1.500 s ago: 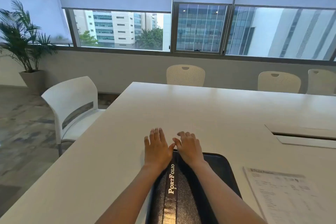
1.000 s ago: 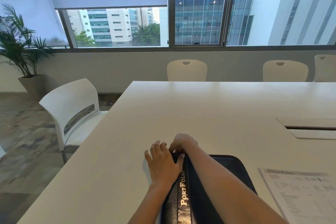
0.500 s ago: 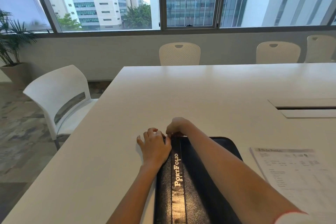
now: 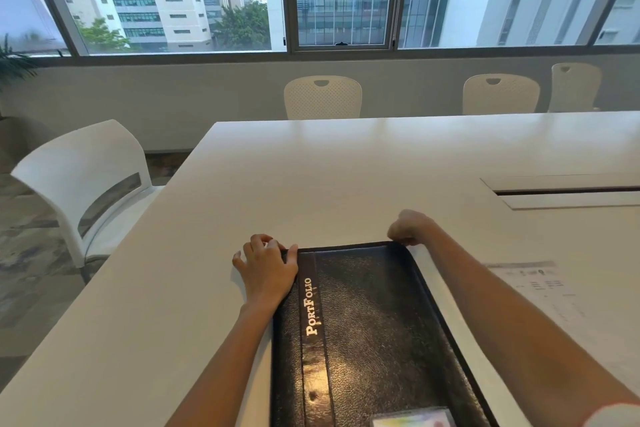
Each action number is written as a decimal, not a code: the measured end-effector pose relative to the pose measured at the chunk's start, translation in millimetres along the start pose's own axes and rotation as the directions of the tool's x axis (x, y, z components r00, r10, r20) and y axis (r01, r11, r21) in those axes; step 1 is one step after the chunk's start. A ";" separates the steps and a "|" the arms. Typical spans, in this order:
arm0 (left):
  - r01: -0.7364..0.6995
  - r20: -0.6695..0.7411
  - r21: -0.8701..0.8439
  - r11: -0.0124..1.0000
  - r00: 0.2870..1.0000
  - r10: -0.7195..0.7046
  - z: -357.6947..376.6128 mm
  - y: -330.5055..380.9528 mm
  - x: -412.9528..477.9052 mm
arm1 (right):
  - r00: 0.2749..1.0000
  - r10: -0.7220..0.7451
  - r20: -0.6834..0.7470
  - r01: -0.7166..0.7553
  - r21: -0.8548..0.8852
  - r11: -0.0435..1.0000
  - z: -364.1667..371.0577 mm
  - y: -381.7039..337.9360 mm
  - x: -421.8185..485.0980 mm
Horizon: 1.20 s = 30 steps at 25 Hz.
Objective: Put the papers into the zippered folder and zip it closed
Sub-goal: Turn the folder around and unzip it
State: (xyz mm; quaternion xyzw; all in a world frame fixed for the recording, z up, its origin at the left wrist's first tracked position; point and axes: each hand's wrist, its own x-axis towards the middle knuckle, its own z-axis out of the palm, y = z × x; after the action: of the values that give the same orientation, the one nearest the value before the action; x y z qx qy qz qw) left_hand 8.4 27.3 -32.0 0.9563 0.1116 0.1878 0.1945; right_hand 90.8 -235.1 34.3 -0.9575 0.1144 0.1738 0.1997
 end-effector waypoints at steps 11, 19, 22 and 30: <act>-0.175 0.073 0.088 0.981 0.983 0.169 -7.8 37.8 -5.5 | 0.959 -0.275 -0.064 0.280 0.103 0.954 6.9 69.5 -26.2; -0.301 0.167 -0.064 0.952 0.937 0.307 18.9 73.4 -10.9 | 0.885 -0.384 -0.262 0.389 -0.035 0.921 26.6 80.8 -45.8; -0.321 0.105 -0.041 0.946 0.940 0.324 23.4 71.5 -12.1 | 0.834 -0.435 -0.339 0.388 -0.199 0.900 38.1 82.3 -55.7; -0.310 0.100 0.006 0.951 0.946 0.308 27.1 71.1 -12.6 | 0.738 -0.572 -0.357 0.433 -0.401 0.808 68.4 129.1 -120.0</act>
State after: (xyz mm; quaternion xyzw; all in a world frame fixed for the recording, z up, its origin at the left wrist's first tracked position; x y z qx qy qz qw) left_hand 17.9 -49.2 -29.7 0.9720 -0.0471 0.1679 0.1575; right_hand -75.7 -303.6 -23.4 -0.9834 -0.1342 -0.1049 0.0632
